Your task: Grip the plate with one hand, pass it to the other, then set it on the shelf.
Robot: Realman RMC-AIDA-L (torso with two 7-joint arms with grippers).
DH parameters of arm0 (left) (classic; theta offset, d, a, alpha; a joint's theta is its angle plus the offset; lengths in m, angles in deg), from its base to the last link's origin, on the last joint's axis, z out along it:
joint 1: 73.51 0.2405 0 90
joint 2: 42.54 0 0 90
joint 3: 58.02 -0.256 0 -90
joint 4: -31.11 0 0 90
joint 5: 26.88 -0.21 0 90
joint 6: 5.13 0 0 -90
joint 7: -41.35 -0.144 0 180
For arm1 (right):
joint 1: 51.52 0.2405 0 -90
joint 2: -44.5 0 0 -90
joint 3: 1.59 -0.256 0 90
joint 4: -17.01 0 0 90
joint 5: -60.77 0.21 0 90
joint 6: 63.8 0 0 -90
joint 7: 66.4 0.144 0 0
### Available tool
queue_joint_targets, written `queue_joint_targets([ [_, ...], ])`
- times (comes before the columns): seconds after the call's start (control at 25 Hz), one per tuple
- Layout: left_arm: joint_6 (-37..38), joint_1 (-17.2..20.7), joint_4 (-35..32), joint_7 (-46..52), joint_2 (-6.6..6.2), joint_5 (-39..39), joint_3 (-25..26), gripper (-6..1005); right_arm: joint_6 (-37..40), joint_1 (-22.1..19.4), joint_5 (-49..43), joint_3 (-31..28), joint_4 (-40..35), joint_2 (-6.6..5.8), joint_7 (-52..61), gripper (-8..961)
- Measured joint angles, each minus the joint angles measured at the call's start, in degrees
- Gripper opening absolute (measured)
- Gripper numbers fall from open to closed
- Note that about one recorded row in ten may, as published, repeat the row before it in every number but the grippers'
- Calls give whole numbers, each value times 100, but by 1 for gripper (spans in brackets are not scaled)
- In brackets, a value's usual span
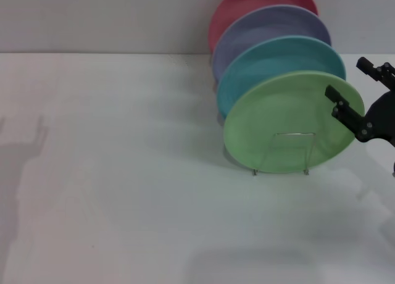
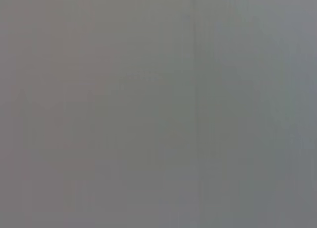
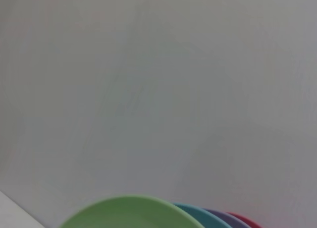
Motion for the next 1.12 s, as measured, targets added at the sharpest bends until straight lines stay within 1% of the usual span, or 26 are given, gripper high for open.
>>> queue_joint_targets([
  [0.08,0,-14,0,0,3,0,-35,785,-80,-69,-2,-1,6,10,-2,663],
  [0.2,8,-18,0,0,5,2,-70,786,-308,-183,19,-10,22,20,-3,699],
  [0.28,22,-16,0,0,9,11,-102,786,-657,-272,52,-51,41,29,1,723],
  [0.4,26,-10,20,0,10,37,-121,786,-1283,-369,287,-324,-117,55,17,760],
  [0.44,33,-10,54,-1,10,51,-121,786,-1505,-386,611,-389,-306,62,15,772],
  [0.52,54,-14,107,-2,10,59,-120,786,-1711,-410,1362,-360,-650,66,5,796],
  [0.56,67,-18,144,-1,11,65,-112,786,-1746,-426,2009,-248,-875,67,7,796],
  [0.6,67,-18,144,-1,11,65,-112,786,-1756,-439,2517,-158,-1023,67,31,796],
  [0.68,85,-148,440,-1,18,70,-80,786,-1731,-476,3434,57,-1252,67,287,796],
  [0.76,106,-271,657,-1,19,74,-75,786,-1633,-540,3866,181,-1324,67,570,796],
  [0.84,174,-453,983,-1,19,75,-77,785,-1453,-617,3996,205,-1375,68,717,796],
  [0.96,393,-709,1480,-1,26,61,-111,785,-1188,-626,4098,199,-1559,68,664,796],
  [1.12,532,-832,1692,-34,38,19,-161,785,-930,-573,4117,190,-1722,68,375,796],
])
